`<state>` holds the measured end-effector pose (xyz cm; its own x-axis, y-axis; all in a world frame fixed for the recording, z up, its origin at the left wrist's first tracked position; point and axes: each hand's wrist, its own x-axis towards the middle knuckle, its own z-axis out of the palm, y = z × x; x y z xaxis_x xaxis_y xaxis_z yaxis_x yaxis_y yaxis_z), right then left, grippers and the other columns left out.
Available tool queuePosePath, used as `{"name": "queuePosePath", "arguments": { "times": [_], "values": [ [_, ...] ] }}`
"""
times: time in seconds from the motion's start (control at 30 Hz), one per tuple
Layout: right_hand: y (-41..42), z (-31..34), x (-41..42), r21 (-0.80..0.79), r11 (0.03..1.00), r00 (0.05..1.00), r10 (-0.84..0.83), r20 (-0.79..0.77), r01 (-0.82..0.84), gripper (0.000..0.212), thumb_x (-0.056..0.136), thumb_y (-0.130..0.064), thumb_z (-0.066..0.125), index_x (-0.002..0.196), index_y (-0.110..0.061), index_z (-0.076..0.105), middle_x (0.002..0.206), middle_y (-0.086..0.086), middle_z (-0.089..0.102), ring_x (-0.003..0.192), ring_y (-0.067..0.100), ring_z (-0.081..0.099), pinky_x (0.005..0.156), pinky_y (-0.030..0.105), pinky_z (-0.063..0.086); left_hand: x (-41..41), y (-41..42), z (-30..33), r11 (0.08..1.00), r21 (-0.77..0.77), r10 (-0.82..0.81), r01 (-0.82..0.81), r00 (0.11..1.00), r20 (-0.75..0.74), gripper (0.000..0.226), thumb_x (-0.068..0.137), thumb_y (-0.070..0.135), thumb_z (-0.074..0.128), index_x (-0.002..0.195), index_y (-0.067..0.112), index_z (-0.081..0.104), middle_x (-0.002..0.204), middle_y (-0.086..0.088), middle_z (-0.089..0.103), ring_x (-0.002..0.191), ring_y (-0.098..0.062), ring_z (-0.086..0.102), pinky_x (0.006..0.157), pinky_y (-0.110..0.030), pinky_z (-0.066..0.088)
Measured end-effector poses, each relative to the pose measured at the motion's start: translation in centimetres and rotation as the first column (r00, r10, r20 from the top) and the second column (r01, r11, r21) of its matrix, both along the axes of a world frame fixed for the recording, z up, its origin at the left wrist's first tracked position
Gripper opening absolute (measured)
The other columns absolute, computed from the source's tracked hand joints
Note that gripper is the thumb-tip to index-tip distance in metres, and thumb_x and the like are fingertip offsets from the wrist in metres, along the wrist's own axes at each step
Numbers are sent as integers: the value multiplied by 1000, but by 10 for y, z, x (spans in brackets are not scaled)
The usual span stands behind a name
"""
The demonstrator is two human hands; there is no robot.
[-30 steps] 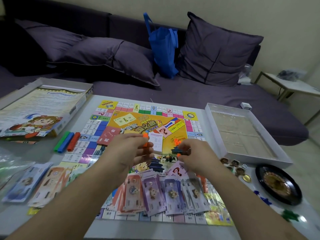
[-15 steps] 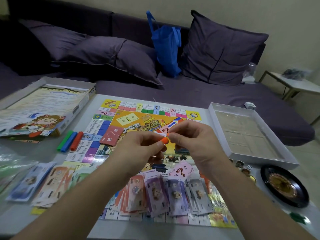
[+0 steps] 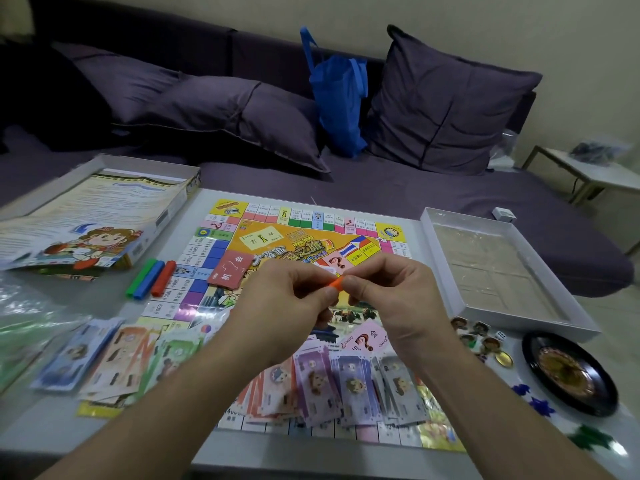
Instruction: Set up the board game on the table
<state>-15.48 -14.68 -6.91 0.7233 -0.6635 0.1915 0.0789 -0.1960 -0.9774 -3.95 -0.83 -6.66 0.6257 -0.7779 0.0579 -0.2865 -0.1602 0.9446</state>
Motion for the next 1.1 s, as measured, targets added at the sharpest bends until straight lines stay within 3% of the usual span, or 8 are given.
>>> {"name": "queuePosePath", "arguments": {
  "times": [0.27, 0.43, 0.5, 0.57, 0.63, 0.73, 0.87, 1.1],
  "values": [
    [-3, 2, -4, 17, 1000, 997, 25, -72, -24, 10, 92, -22, 75, 92, -16, 82, 90, 11, 76, 86, 26, 68, 73, 39, 56, -3, -1, 4, 995, -97, -79, 40, 896, -436, 12, 100, 6, 66, 106, 4, 76, 91, -17, 78, 72, -23, 74, 64, -28, 60],
    [-27, 14, -16, 17, 998, 978, -57, -200, 61, 33, 102, 6, 56, 104, -17, 80, 88, 4, 76, 80, 19, 71, 63, 28, 58, 0, -7, 3, 996, -92, -43, -3, 869, -493, 11, 101, 5, 63, 103, 0, 73, 91, -18, 76, 71, -23, 69, 62, -31, 59],
    [-42, 11, -24, -271, 960, 871, -189, -454, 68, 38, 100, 8, 53, 101, -22, 77, 90, -1, 75, 81, 17, 69, 58, 23, 53, 1, -8, 3, 997, -79, -21, -23, 861, -508, 12, 101, 7, 63, 104, 0, 72, 91, -18, 75, 70, -22, 69, 61, -30, 59],
    [-51, 7, -33, -517, 843, 656, -308, -689, -148, 44, 91, 11, 55, 103, -26, 75, 99, -5, 72, 87, 13, 65, 63, 25, 52, 1, -9, 3, 997, -66, -6, -35, 849, -529, 13, 101, 10, 65, 108, 2, 72, 93, -18, 75, 70, -22, 70, 61, -30, 59],
    [-53, 0, -38, -543, 776, 466, -370, -804, -322, 47, 83, 7, 58, 110, -29, 71, 109, -5, 68, 95, 15, 64, 77, 34, 59, 0, -10, 4, 997, -56, 8, -47, 835, -550, 13, 100, 11, 67, 108, 3, 72, 93, -20, 75, 68, -23, 70, 59, -29, 59],
    [-52, -9, -40, -536, 745, 324, -433, -841, -398, 41, 84, -10, 67, 119, -32, 64, 117, -2, 63, 101, 20, 62, 83, 40, 60, -2, -11, 5, 997, -52, 22, -63, 818, -574, 11, 99, 7, 67, 106, 2, 73, 90, -21, 75, 66, -24, 69, 57, -30, 60],
    [-54, -24, -39, -563, 759, 368, -446, -816, -329, 23, 86, -8, 64, 101, -26, 66, 99, 0, 65, 86, 20, 64, 71, 36, 60, -4, -11, 5, 997, -57, 5, -54, 773, -634, 14, 99, 3, 65, 112, -1, 67, 97, -27, 76, 71, -26, 72, 61, -32, 63],
    [-62, -38, -31, -559, 779, 412, -427, -805, -284, 24, 83, 1, 61, 89, -22, 65, 90, 1, 63, 79, 18, 59, 56, 27, 46, -2, -10, 4, 998, -51, -17, -24, 729, -685, 15, 102, 4, 61, 112, -5, 66, 102, -30, 75, 70, -25, 71, 57, -30, 60]
  ]
}}
